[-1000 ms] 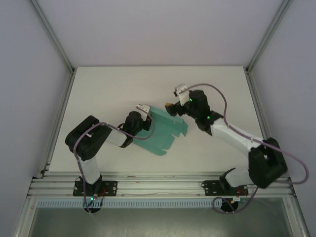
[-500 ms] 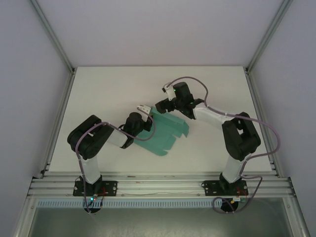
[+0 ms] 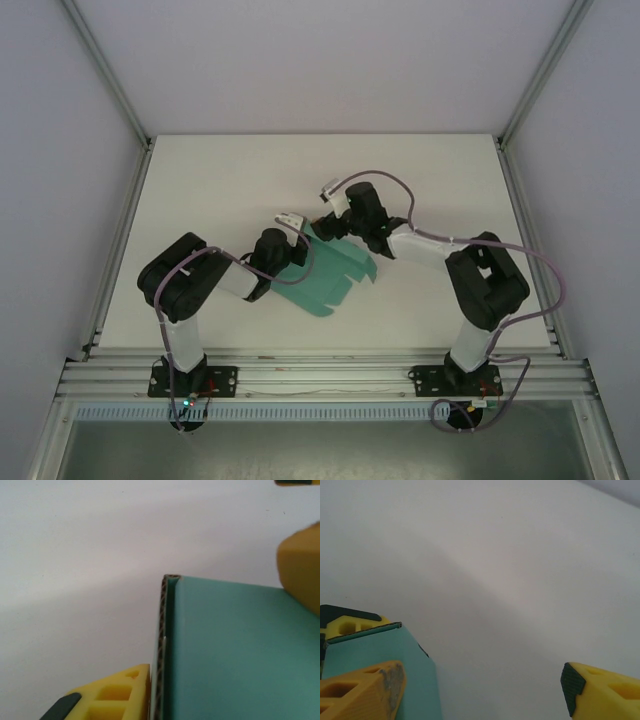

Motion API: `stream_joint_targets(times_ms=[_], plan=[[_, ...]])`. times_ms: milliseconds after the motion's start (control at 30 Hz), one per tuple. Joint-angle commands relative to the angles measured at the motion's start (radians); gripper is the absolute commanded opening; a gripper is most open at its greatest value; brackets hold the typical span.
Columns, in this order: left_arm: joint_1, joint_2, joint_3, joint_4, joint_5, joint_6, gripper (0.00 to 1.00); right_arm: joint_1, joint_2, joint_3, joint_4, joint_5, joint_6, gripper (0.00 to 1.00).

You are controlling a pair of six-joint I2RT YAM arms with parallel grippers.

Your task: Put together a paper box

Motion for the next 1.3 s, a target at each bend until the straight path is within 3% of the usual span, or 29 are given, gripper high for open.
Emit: stream_joint_targets(times_ms=[0, 133, 233, 367, 467, 600, 733, 900, 1000, 1100, 1267], plan=[[0.003, 0.007, 0.014, 0.003, 0.001, -0.017, 0.20, 0.025, 0.057, -0.074, -0.100, 0.058, -0.092, 0.82], [0.018, 0.014, 0.035, 0.005, -0.009, -0.011, 0.18, 0.025, 0.045, -0.083, -0.099, 0.041, -0.096, 0.83], [0.021, 0.028, 0.039, 0.048, -0.006, -0.012, 0.00, 0.023, 0.040, -0.055, -0.146, 0.031, -0.061, 0.83], [0.024, 0.004, 0.033, 0.037, -0.039, -0.042, 0.00, -0.017, -0.037, -0.055, -0.128, 0.023, 0.093, 0.84], [0.034, -0.055, 0.015, -0.020, -0.052, -0.083, 0.00, -0.081, -0.149, -0.075, -0.119, -0.058, 0.230, 0.87], [0.074, -0.157, -0.001, -0.149, -0.031, -0.170, 0.00, -0.111, -0.344, -0.128, -0.183, -0.059, 0.261, 0.89], [0.131, -0.240, 0.050, -0.390, 0.071, -0.256, 0.00, -0.123, -0.510, -0.169, -0.316, -0.077, 0.237, 0.91], [0.146, -0.288, 0.094, -0.552, 0.187, -0.272, 0.00, -0.132, -0.548, -0.171, -0.400, -0.223, 0.210, 0.90], [0.149, -0.301, 0.123, -0.609, 0.239, -0.275, 0.00, -0.131, -0.491, -0.127, -0.418, -0.240, 0.206, 0.81], [0.149, -0.302, 0.149, -0.646, 0.216, -0.283, 0.00, -0.132, -0.440, -0.083, -0.441, -0.297, 0.173, 0.67], [0.149, -0.277, 0.202, -0.694, 0.187, -0.290, 0.00, -0.131, -0.423, -0.084, -0.386, -0.346, 0.181, 0.33]])
